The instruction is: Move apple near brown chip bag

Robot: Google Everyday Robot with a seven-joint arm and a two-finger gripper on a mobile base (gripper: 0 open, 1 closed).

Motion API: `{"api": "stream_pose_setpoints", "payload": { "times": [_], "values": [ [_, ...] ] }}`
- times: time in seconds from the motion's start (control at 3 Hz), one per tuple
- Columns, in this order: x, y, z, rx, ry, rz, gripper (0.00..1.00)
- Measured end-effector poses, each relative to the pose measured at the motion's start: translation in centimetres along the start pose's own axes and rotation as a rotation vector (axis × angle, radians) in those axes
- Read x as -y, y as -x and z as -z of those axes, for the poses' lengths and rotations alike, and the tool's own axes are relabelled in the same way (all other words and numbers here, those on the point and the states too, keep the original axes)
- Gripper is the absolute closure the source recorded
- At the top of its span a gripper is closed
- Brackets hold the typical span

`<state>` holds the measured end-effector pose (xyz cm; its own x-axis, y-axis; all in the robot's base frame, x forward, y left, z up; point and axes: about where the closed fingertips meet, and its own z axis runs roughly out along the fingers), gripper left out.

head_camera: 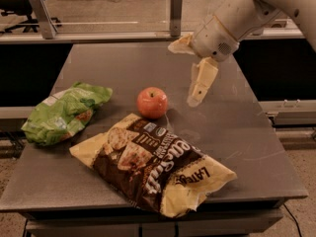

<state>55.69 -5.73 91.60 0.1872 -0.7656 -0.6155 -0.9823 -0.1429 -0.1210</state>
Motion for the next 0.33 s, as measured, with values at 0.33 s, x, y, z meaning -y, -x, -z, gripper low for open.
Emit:
{"api": "stream_pose_setpoints", "payload": {
  "times": [0.33],
  "values": [
    [0.22, 0.21, 0.23, 0.003, -0.008, 0.004, 0.00]
  ]
}}
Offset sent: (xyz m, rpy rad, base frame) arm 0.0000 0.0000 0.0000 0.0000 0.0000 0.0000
